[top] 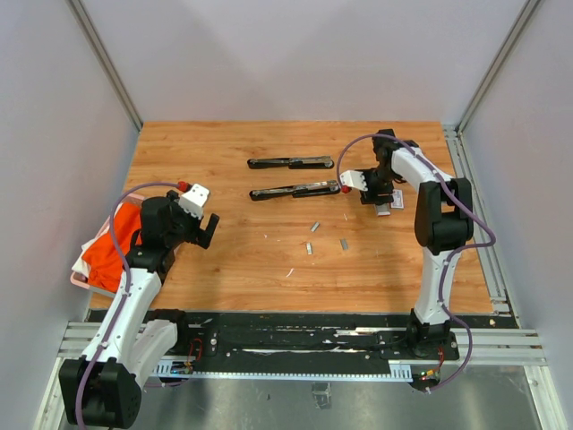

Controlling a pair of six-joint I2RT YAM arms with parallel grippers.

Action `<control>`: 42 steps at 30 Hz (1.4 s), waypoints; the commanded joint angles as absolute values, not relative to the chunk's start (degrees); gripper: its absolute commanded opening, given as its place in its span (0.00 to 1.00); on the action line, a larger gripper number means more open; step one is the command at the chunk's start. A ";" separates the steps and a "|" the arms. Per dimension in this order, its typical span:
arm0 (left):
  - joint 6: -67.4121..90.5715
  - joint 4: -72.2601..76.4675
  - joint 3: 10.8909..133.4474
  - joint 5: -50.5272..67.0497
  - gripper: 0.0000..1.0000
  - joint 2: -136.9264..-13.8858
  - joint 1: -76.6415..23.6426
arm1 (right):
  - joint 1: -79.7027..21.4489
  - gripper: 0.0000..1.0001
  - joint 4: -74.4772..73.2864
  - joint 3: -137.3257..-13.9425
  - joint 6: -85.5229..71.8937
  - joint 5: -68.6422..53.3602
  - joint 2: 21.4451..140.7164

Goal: Unload the staples from the stapler
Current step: Place the staple in the staple box.

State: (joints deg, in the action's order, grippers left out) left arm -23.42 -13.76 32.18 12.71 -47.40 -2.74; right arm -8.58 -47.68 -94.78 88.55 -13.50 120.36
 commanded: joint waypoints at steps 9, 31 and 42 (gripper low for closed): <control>-23.91 -12.13 31.73 13.25 0.98 -47.55 -2.42 | -7.74 0.57 -51.84 -96.45 87.14 -11.96 122.43; -23.98 -12.22 31.73 13.24 0.98 -47.46 -2.37 | -7.56 0.51 -51.20 -98.24 86.24 -9.24 124.23; -23.99 -12.22 31.73 13.34 0.98 -47.39 -2.38 | -7.55 0.43 -53.17 -100.28 86.27 -9.46 124.95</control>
State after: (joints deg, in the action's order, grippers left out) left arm -23.55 -13.76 32.10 12.71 -47.53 -2.74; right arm -8.58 -50.43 -98.85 86.56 -9.93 124.27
